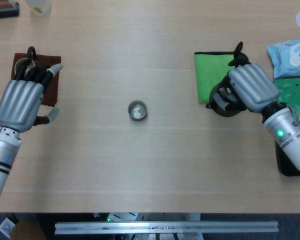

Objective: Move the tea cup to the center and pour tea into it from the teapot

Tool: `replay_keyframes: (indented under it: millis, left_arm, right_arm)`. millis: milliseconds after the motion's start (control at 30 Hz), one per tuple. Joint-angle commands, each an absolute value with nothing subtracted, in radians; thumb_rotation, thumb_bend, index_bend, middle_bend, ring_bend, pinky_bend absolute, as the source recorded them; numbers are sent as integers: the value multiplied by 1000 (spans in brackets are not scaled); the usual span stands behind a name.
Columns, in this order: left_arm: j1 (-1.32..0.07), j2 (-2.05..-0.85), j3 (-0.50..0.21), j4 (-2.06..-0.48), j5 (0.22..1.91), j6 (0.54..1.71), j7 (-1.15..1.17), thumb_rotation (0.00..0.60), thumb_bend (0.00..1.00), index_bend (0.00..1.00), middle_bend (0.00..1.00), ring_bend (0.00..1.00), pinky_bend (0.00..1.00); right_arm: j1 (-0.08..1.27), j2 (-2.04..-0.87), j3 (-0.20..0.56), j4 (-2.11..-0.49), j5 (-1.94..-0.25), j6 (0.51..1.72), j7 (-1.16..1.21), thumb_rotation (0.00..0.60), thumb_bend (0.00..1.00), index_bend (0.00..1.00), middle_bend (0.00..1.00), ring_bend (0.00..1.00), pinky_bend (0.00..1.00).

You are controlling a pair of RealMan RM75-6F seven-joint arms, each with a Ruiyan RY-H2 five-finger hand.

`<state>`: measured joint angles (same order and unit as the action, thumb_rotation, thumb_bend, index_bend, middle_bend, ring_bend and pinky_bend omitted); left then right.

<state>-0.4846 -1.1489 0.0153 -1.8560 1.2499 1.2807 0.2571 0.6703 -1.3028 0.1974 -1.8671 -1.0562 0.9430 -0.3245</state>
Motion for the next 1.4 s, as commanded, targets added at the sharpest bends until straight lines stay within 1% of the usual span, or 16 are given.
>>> replay_keyframes:
  millis: [33,533,933,1400]
  left_arm:
    - [-458,-1130,25,-1875,1281,1304,243,600,246,103,194,173,70]
    - [-391,-1094,22,-1918,1368,1341,228,600,246,106,202,173,70]
    - [-368,-1093,14,-1936,1397,1332,245,600,246,106,203,173,70]
    - [-334,-1081,4,-1942,1428,1343,223,600,246,106,203,173,70]
  right_arm:
    - [708,-1351,206,-1836,-1011,932,-359,589,395,977,954,909,232]
    - [832,-1520,235,-1721,-873,935,-442,591,396,977,954,909,232]
    - [926,-1609,252,-1658,-785,935,-518,590,396,977,953,909,232]
    - [1044,-1741,273,-1531,-688,923,-591,599,395,977,954,909,232]
